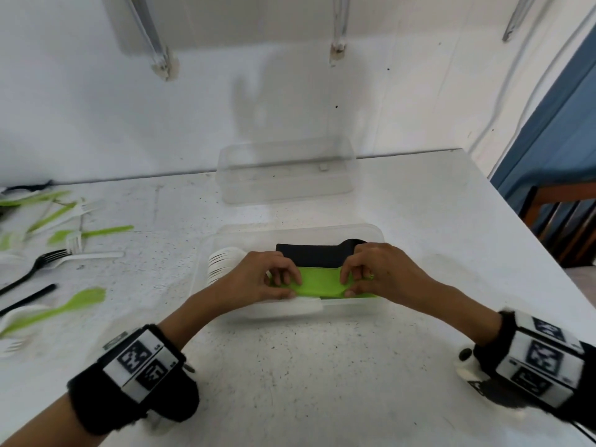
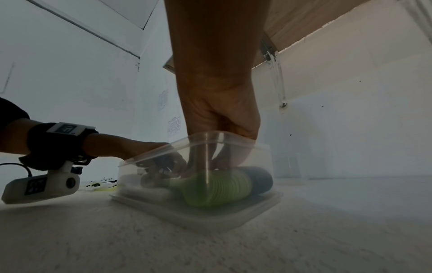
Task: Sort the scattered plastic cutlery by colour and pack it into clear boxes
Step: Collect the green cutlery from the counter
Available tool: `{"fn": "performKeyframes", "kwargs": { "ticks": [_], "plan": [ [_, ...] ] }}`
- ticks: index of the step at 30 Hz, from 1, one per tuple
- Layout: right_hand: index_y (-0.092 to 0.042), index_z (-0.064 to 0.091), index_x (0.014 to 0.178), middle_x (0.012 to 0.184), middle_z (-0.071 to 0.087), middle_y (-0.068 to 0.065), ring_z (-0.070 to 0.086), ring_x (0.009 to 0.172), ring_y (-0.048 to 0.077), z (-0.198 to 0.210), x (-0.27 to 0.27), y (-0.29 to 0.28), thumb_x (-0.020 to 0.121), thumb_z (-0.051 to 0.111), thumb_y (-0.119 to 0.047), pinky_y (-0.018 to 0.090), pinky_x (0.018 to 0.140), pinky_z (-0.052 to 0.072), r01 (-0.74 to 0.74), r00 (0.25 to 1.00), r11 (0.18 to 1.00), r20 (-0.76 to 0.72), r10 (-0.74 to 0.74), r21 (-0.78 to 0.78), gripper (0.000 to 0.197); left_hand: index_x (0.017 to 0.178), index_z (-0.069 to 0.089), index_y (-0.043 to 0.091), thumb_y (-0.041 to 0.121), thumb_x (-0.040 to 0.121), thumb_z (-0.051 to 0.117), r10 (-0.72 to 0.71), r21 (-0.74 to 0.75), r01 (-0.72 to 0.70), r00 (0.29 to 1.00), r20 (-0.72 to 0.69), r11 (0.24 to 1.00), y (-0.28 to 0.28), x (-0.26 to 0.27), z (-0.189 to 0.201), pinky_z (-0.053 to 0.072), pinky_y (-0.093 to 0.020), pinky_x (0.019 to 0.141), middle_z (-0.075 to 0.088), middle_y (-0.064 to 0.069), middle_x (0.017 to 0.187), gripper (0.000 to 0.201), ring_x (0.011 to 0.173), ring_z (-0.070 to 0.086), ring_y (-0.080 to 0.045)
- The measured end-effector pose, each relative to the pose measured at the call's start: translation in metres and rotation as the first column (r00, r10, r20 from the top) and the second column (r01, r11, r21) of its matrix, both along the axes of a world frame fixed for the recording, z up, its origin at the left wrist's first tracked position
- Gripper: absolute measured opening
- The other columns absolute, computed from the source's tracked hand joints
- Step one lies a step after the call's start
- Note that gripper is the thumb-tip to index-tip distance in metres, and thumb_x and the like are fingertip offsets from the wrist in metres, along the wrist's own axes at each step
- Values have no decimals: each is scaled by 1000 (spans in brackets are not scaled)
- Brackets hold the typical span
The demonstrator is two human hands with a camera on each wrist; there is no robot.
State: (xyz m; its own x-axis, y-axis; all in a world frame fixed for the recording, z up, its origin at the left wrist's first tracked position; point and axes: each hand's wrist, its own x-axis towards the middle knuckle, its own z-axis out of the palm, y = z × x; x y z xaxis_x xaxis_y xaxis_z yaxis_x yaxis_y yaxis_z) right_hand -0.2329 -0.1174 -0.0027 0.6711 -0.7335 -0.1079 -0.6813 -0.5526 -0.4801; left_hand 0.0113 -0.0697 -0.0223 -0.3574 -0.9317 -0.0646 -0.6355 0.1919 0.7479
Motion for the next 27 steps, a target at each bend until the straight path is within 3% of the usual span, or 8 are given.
{"fn": "performKeyframes", "kwargs": {
  "ticks": [5,8,10,14,17,19,22,27],
  "plan": [
    [-20,71,88,84,51,-9,47,84,7,-4,-2,2,81,69,-18,16,70,35,14,994,1000,105,-12,-24,7,89,70,19,13,75,76,27,-33,-27,1000,2,999,3,0,3,43,-10,62,60,9,82,16,76,58,1],
    [-22,71,87,90,50,-10,42,92,5,-6,-4,4,81,67,-12,7,74,32,135,954,982,284,-92,-134,12,92,70,21,12,82,70,138,-201,-129,990,31,971,7,6,4,44,-11,69,62,5,89,13,84,57,-5],
    [-21,70,96,102,49,-4,40,98,8,-4,-6,3,82,66,-11,9,74,30,263,922,940,344,-179,-217,17,93,70,22,15,85,64,235,-373,-189,969,81,908,8,16,5,36,-6,76,59,6,94,12,89,50,-4],
    [-23,44,136,138,34,10,34,125,27,-4,-12,-8,86,64,-24,26,97,28,387,916,917,154,-370,-99,54,107,66,14,15,80,61,449,-519,-330,885,120,789,9,42,5,28,-12,84,55,-5,109,27,102,42,-14],
    [-22,16,148,146,24,16,27,135,31,-6,-15,-11,90,57,-37,33,108,24,411,910,905,7,-415,110,73,128,53,12,24,82,59,574,-381,-487,803,160,786,9,53,2,31,-28,96,44,-17,126,48,117,43,-32],
    [-23,7,150,134,35,20,38,125,31,-9,-14,-11,92,53,-38,31,100,33,418,906,886,-26,-422,202,76,136,43,14,20,89,61,612,-177,-589,779,134,788,12,53,1,29,-27,101,37,-21,131,51,123,40,-32],
    [-27,5,150,100,50,12,48,86,23,-10,-12,-10,93,51,-38,19,61,39,432,891,860,20,-454,273,73,141,35,23,25,93,56,639,29,-643,765,82,766,16,51,3,32,-28,99,41,-23,129,53,122,42,-31],
    [-38,12,146,135,40,15,45,99,27,-9,-11,-10,93,53,-33,26,49,46,478,844,783,40,-535,398,66,143,31,29,27,93,55,646,180,-635,763,-1,751,18,51,12,39,-38,101,41,-21,133,55,124,43,-30]
  ]
}}
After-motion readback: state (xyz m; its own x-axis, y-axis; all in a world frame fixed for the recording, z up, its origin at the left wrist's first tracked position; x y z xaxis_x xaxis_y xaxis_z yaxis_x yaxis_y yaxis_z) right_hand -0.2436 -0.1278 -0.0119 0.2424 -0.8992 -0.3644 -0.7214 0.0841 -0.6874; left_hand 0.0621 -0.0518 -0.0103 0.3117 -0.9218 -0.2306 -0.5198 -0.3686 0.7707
